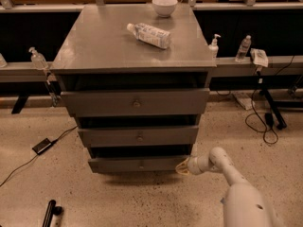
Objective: Open bottom drawer
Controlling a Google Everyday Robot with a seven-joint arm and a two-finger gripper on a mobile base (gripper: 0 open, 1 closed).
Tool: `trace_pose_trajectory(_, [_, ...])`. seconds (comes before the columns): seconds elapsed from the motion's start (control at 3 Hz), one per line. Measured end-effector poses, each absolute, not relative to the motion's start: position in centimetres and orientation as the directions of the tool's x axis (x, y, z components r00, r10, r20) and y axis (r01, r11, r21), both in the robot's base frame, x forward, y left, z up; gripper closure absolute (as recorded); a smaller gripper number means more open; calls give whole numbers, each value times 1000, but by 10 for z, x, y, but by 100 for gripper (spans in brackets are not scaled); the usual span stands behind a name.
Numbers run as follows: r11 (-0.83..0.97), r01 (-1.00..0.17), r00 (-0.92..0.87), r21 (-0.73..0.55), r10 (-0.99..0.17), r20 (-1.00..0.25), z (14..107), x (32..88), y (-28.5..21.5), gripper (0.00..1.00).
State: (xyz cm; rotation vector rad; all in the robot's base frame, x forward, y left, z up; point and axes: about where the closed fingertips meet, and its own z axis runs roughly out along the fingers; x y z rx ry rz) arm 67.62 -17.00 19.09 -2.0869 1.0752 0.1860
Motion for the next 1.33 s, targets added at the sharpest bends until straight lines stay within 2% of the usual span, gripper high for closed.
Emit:
trace_pose_trajectory(0.33, [-288, -747, 574, -600, -734, -363, 206, 676, -182, 100])
trace_pose_trajectory(0.67, [-287, -736, 569, -614, -754, -329, 200, 668, -163, 100])
trace_pose_trajectory(1.0, [-281, -740, 567, -611, -750, -341, 193, 665, -153, 83])
trace_pose_trajectory(1.33, [-272, -748, 561, -605, -747, -358, 195, 667, -157, 60])
